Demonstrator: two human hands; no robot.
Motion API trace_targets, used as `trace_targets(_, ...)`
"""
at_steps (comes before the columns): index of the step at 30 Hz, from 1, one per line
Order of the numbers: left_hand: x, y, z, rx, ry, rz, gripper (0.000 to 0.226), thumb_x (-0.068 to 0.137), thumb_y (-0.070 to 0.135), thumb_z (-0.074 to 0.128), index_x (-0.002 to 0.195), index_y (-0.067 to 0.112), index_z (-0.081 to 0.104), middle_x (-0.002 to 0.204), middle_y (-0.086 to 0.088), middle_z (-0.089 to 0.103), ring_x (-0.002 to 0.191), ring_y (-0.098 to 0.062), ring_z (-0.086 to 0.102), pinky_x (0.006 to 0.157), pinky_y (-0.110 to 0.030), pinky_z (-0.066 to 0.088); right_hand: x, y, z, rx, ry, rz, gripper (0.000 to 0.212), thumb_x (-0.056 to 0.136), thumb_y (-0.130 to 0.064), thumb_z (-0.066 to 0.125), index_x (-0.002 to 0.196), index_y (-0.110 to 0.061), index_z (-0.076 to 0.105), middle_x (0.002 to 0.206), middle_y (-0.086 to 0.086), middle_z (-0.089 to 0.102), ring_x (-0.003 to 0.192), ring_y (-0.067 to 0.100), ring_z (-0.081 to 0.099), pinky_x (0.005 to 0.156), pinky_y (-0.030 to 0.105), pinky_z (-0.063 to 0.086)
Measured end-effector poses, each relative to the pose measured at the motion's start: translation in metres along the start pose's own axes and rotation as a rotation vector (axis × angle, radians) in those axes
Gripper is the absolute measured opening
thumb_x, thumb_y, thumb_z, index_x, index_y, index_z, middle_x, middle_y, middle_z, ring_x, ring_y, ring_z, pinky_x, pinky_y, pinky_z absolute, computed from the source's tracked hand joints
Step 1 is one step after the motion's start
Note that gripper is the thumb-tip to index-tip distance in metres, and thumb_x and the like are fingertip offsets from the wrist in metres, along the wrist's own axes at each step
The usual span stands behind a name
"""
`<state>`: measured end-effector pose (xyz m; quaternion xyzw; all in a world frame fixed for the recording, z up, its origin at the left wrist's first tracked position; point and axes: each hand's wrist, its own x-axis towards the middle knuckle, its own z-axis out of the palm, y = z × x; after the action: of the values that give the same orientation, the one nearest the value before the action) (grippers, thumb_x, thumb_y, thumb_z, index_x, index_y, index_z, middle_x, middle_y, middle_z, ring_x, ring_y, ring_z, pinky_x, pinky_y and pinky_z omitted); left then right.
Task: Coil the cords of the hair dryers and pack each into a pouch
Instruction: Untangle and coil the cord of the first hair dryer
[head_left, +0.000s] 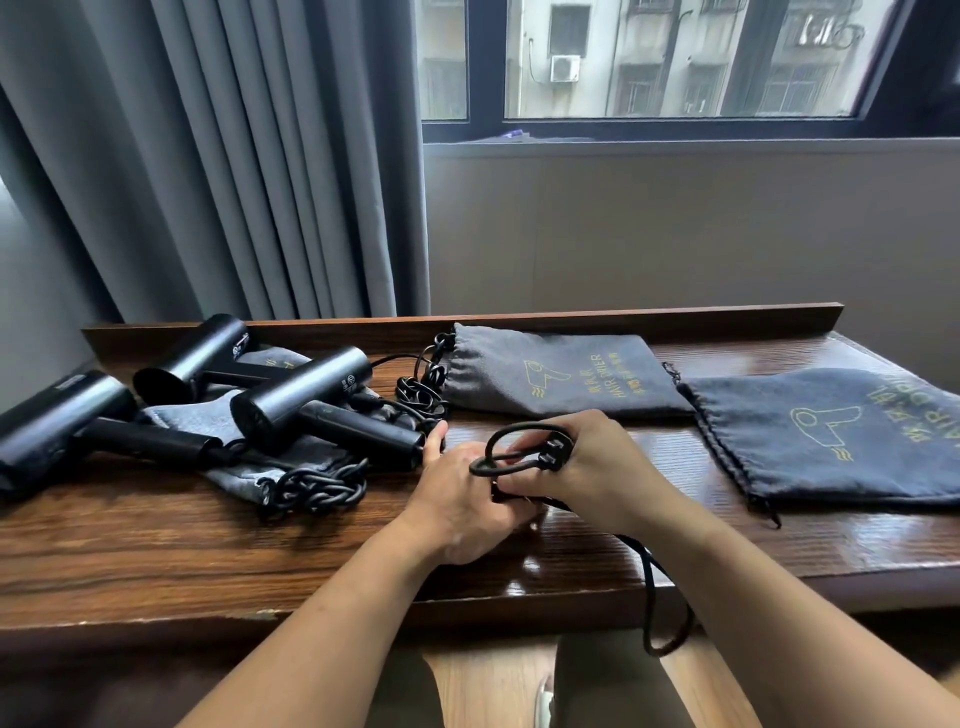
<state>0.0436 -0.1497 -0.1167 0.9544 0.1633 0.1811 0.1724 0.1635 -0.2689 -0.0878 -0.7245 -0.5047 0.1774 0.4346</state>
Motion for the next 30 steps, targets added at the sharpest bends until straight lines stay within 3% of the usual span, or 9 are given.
trace_targets(5, 0.001, 0.000, 0.000, -0.053, -0.015, 0.000, 0.064, 0.068, 0.071, 0.034, 0.114, 0.044, 0.070, 0.128, 0.022, 0.065, 0.130, -0.001, 0.047, 0.122, -0.052, -0.007, 0.004, 0.000, 0.009, -0.275, 0.223, -0.134, 0.011, 0.075, -0.033, 0.077, 0.076, -0.023, 0.071, 0.070, -0.009, 0.063, 0.069, 0.009, 0.058, 0.066, 0.029, 0.047)
trace_targets(7, 0.002, -0.002, 0.001, -0.105, -0.035, -0.001, 0.062, 0.068, 0.069, 0.033, 0.103, 0.038, 0.073, 0.114, 0.021, 0.069, 0.119, 0.000, 0.054, 0.121, -0.054, -0.007, 0.008, 0.000, 0.011, -0.237, 0.284, -0.058, 0.010, 0.078, -0.027, 0.072, 0.073, -0.020, 0.069, 0.065, -0.007, 0.063, 0.067, 0.012, 0.057, 0.066, 0.031, 0.045)
trace_targets(12, 0.004, -0.005, 0.004, -0.180, -0.024, -0.029, 0.049, 0.083, 0.078, 0.025, 0.086, 0.051, 0.067, 0.102, 0.022, 0.070, 0.109, 0.004, 0.056, 0.121, -0.051, -0.011, 0.011, -0.005, 0.003, 0.678, 0.261, 0.178, 0.041, 0.092, 0.001, 0.061, 0.058, -0.020, 0.065, 0.067, 0.011, 0.068, 0.069, 0.031, 0.067, 0.079, 0.048, 0.052)
trace_targets(15, 0.005, -0.007, 0.008, -0.170, -0.009, -0.034, 0.049, 0.088, 0.078, 0.030, 0.086, 0.046, 0.068, 0.097, 0.022, 0.070, 0.106, 0.003, 0.058, 0.121, -0.052, -0.009, 0.014, -0.007, 0.001, 0.971, 0.264, 0.186, 0.027, 0.094, 0.001, 0.056, 0.072, -0.015, 0.057, 0.068, 0.013, 0.060, 0.063, 0.030, 0.062, 0.081, 0.056, 0.052)
trace_targets(19, 0.005, -0.008, 0.005, -0.173, 0.004, -0.038, 0.052, 0.087, 0.080, 0.040, 0.100, 0.042, 0.073, 0.106, 0.023, 0.071, 0.108, 0.005, 0.057, 0.123, -0.047, -0.009, 0.023, -0.015, -0.024, 1.220, 0.332, 0.157, 0.028, 0.094, -0.002, 0.047, 0.071, -0.018, 0.045, 0.060, 0.003, 0.042, 0.048, 0.016, 0.040, 0.051, 0.030, 0.046)
trace_targets(21, 0.005, -0.008, 0.003, -0.191, 0.014, -0.044, 0.052, 0.084, 0.077, 0.040, 0.103, 0.041, 0.073, 0.104, 0.023, 0.071, 0.105, 0.005, 0.059, 0.123, -0.044, -0.005, 0.025, -0.011, -0.040, 1.100, 0.378, 0.145, 0.033, 0.090, -0.002, 0.044, 0.064, -0.021, 0.039, 0.056, -0.001, 0.033, 0.045, 0.014, 0.030, 0.046, 0.027, 0.033)
trace_targets(24, 0.006, -0.009, 0.004, -0.220, 0.015, -0.057, 0.052, 0.080, 0.076, 0.041, 0.098, 0.039, 0.072, 0.089, 0.024, 0.070, 0.095, 0.005, 0.059, 0.121, -0.041, 0.007, 0.019, -0.001, -0.051, 0.419, 0.350, 0.013, 0.022, 0.081, -0.009, 0.057, 0.063, -0.016, 0.046, 0.050, 0.005, 0.040, 0.039, 0.021, 0.040, 0.045, 0.039, 0.031)
trace_targets(27, 0.006, -0.014, 0.006, -0.247, 0.026, -0.073, 0.056, 0.079, 0.082, 0.050, 0.094, 0.032, 0.071, 0.072, 0.019, 0.066, 0.086, 0.007, 0.055, 0.112, -0.041, 0.026, 0.015, 0.004, -0.049, -0.193, 0.098, -0.140, 0.020, 0.078, -0.030, 0.082, 0.077, -0.026, 0.063, 0.059, -0.008, 0.057, 0.053, 0.011, 0.052, 0.055, 0.033, 0.045)
trace_targets(30, 0.004, -0.021, 0.008, -0.331, 0.116, -0.052, 0.046, 0.080, 0.074, 0.060, 0.084, 0.029, 0.065, 0.074, 0.014, 0.068, 0.078, -0.005, 0.062, 0.092, -0.038, 0.045, 0.011, 0.005, -0.044, -0.546, -0.105, -0.141, 0.020, 0.077, -0.041, 0.082, 0.084, -0.026, 0.071, 0.069, -0.009, 0.068, 0.065, 0.008, 0.060, 0.063, 0.030, 0.050)
